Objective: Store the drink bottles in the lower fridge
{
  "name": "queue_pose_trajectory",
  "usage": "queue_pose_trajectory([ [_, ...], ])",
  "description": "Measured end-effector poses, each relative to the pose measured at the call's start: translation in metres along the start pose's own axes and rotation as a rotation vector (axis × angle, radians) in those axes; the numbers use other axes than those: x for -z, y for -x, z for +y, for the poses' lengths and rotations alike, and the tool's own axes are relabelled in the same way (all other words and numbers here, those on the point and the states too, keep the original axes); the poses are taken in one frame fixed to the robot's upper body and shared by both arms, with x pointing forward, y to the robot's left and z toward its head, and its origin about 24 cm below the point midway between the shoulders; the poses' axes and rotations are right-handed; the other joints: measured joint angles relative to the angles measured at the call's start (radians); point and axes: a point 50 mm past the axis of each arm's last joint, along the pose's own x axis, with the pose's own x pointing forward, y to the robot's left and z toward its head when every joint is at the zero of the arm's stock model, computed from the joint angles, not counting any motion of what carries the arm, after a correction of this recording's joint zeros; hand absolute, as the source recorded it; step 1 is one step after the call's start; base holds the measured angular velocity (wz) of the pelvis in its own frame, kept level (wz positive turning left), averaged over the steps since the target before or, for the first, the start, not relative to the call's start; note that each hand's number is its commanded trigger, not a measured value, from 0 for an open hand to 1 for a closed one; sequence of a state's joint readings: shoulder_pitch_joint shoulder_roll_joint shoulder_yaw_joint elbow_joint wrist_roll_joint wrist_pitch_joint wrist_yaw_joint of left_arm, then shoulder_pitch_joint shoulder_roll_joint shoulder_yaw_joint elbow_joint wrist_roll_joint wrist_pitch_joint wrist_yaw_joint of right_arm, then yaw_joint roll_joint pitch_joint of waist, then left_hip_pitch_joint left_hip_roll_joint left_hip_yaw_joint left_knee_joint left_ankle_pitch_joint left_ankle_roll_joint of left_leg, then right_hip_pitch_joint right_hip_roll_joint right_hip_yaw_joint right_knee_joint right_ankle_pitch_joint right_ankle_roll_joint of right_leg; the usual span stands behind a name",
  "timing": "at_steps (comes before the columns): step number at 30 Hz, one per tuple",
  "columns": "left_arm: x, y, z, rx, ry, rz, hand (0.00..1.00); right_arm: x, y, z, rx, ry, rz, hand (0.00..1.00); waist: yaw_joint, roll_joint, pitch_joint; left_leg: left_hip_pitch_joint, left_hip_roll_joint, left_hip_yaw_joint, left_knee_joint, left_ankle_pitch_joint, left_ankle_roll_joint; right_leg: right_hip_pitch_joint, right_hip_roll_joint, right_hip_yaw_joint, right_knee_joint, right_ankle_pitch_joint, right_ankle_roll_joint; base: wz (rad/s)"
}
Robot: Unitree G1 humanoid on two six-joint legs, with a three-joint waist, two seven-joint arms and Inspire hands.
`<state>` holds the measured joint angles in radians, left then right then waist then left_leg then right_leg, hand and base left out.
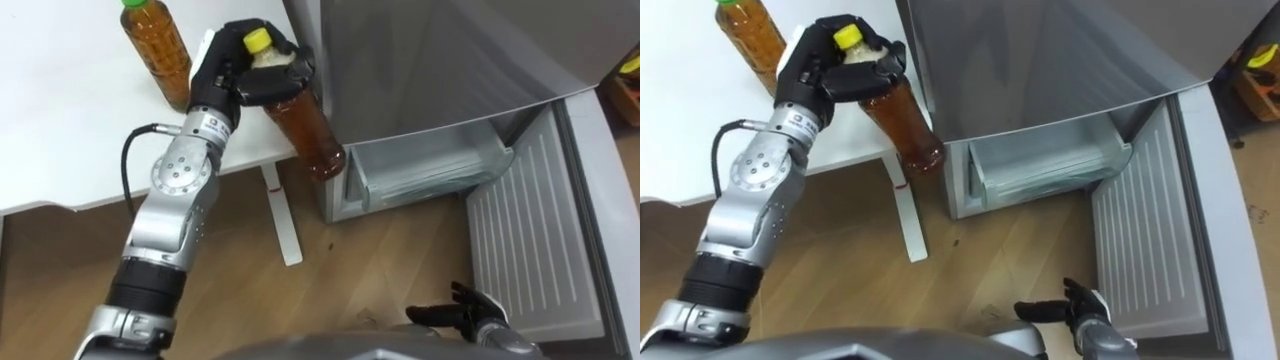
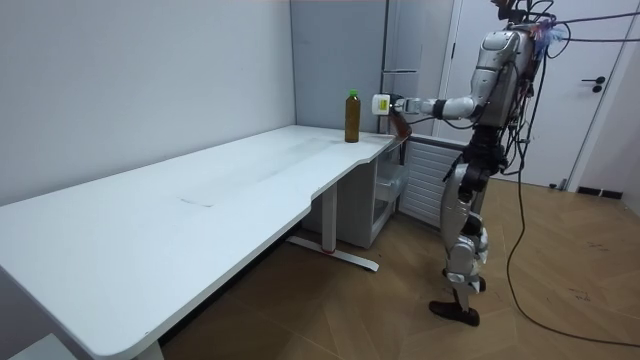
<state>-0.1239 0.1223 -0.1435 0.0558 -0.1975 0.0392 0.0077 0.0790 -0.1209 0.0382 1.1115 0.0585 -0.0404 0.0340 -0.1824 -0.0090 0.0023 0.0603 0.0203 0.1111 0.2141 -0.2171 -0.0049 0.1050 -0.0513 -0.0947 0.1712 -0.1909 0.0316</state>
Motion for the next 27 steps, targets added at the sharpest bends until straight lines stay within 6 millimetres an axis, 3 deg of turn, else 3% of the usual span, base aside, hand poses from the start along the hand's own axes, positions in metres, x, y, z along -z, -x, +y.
queue_pose_trajectory([
  [5,-0.022,0.001,-0.010,0.058,0.008,-0.096,1.00,-0.018,-0.001,0.013,-0.056,0.065,-0.069,0.00,0.006,-0.008,-0.0004,0.006,0.000,0.001,-0.001,0.000,0.000,0.004,0.000,0.002,0.000,0.000,0.000,-0.02],
  [7,-0.026,0.001,-0.020,0.112,0.010,-0.115,1.00,-0.022,-0.001,0.018,-0.091,0.100,-0.086,0.00,0.024,-0.009,0.0002,0.011,0.000,0.001,-0.001,0.000,0.000,0.006,0.000,0.003,0.001,0.000,0.000,0.00],
  [13,-0.019,0.006,-0.038,0.208,0.014,-0.094,1.00,-0.049,0.005,0.027,-0.138,0.201,-0.224,0.00,0.049,-0.011,0.0010,0.013,0.000,0.001,-0.001,0.000,0.000,0.010,0.001,0.004,0.001,0.001,-0.001,0.00],
  [23,-0.011,0.021,-0.041,0.256,0.011,-0.084,1.00,-0.094,0.029,0.053,-0.304,0.286,-0.470,0.00,0.084,-0.016,0.0037,0.026,0.001,0.001,0.001,0.000,0.000,0.023,0.001,0.002,0.003,0.001,-0.001,0.00],
  [27,-0.004,0.027,-0.041,0.275,0.016,-0.057,1.00,-0.100,0.036,0.061,-0.382,0.296,-0.518,0.00,0.097,-0.017,0.0049,0.020,0.001,-0.002,0.009,0.000,0.000,0.022,0.000,-0.001,0.003,0.001,-0.001,0.02],
])
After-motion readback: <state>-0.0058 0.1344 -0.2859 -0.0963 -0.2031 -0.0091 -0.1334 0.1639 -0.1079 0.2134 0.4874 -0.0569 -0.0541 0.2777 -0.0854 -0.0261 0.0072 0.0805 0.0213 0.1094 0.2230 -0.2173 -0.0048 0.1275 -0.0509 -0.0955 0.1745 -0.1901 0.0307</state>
